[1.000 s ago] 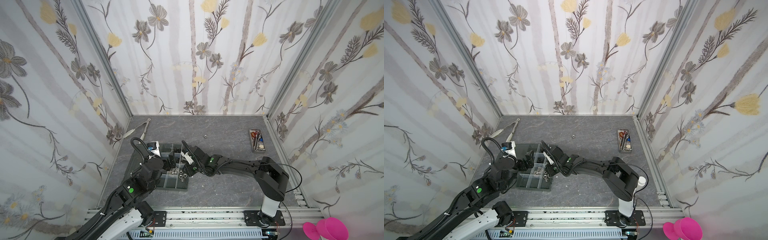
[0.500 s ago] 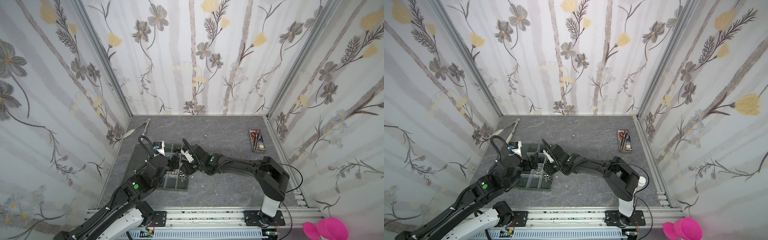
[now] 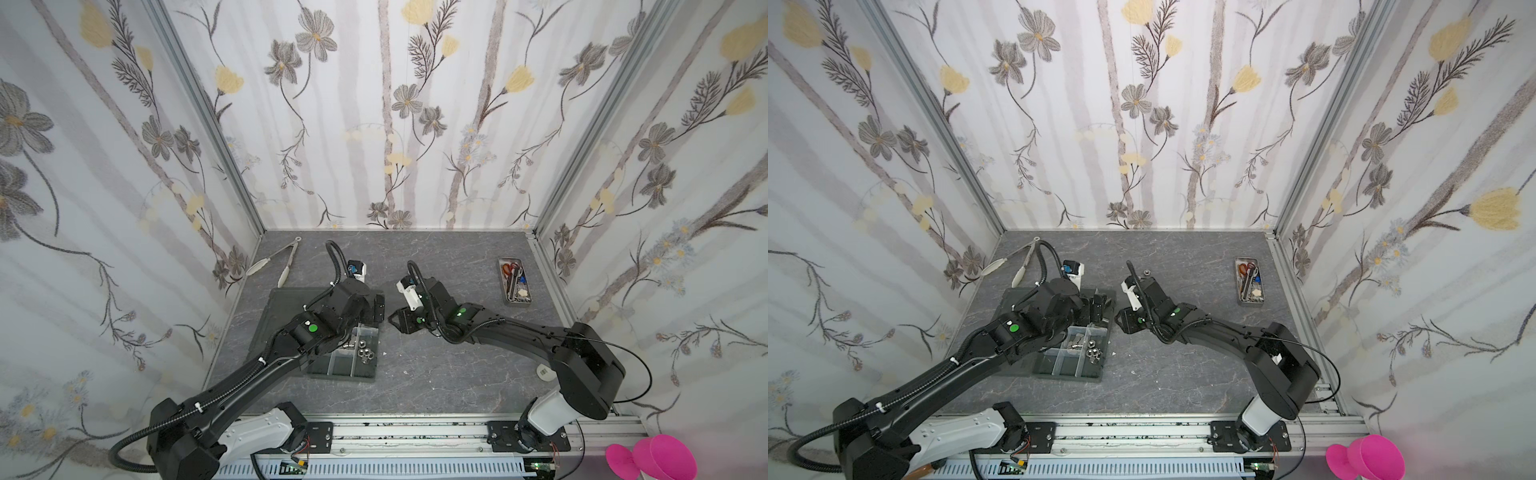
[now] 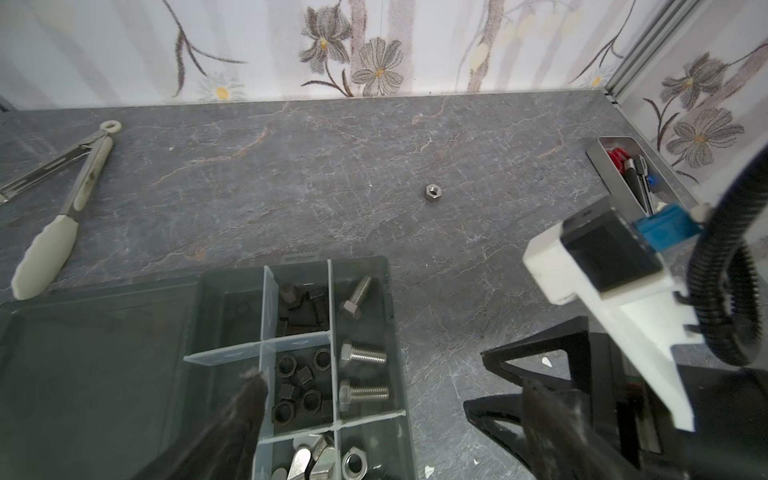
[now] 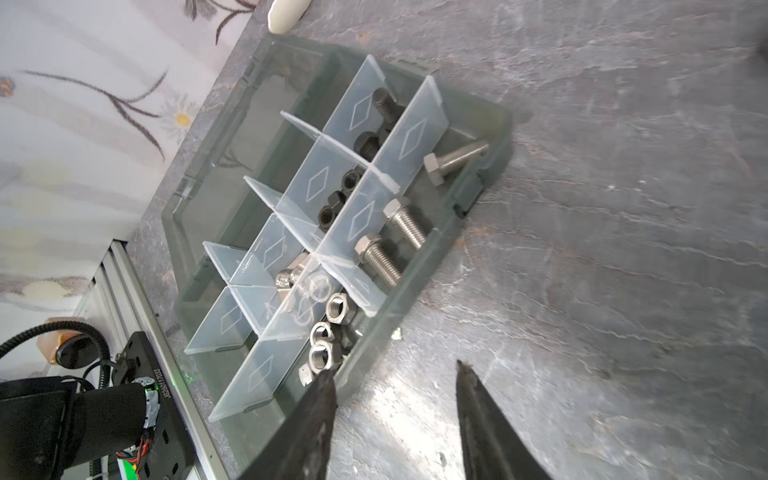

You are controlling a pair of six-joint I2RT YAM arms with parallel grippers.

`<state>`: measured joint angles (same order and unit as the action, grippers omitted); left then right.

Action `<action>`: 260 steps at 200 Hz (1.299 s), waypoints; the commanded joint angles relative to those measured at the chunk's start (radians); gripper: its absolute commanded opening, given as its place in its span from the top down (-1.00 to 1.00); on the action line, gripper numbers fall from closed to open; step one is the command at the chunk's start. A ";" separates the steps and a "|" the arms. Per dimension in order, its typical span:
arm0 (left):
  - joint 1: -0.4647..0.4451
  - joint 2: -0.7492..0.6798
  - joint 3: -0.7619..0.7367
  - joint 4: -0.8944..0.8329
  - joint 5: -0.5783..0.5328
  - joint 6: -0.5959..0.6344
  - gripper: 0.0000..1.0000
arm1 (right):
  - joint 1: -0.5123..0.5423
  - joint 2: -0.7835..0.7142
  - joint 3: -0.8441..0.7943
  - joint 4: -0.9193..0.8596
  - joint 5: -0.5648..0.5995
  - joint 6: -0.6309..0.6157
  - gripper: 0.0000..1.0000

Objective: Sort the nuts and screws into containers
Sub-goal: 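Withdraw the right gripper while the left gripper reaches toward the last hex nut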

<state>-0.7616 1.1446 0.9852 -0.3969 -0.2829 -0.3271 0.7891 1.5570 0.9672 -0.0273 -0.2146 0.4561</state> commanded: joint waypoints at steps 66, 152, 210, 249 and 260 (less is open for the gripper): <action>0.038 0.349 0.211 0.049 0.093 0.027 -0.82 | -0.225 -0.220 -0.205 0.111 -0.046 0.021 0.03; 0.099 0.771 0.580 -0.037 0.128 -0.001 -0.64 | -0.331 -0.337 -0.336 0.130 -0.054 -0.001 0.00; 0.116 1.024 0.849 -0.111 0.129 -0.006 -0.53 | -0.361 -0.440 -0.432 0.147 0.004 0.002 -0.03; 0.114 1.166 1.014 -0.176 0.140 -0.001 -0.49 | -0.372 -0.466 -0.451 0.148 0.015 -0.005 -0.05; 0.111 1.206 1.062 -0.199 0.134 -0.001 -0.47 | -0.373 -0.464 -0.452 0.154 0.010 -0.004 -0.06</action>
<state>-0.6483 2.2917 1.9682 -0.5274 -0.1471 -0.3222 0.4187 1.0981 0.5201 0.0860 -0.2092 0.4622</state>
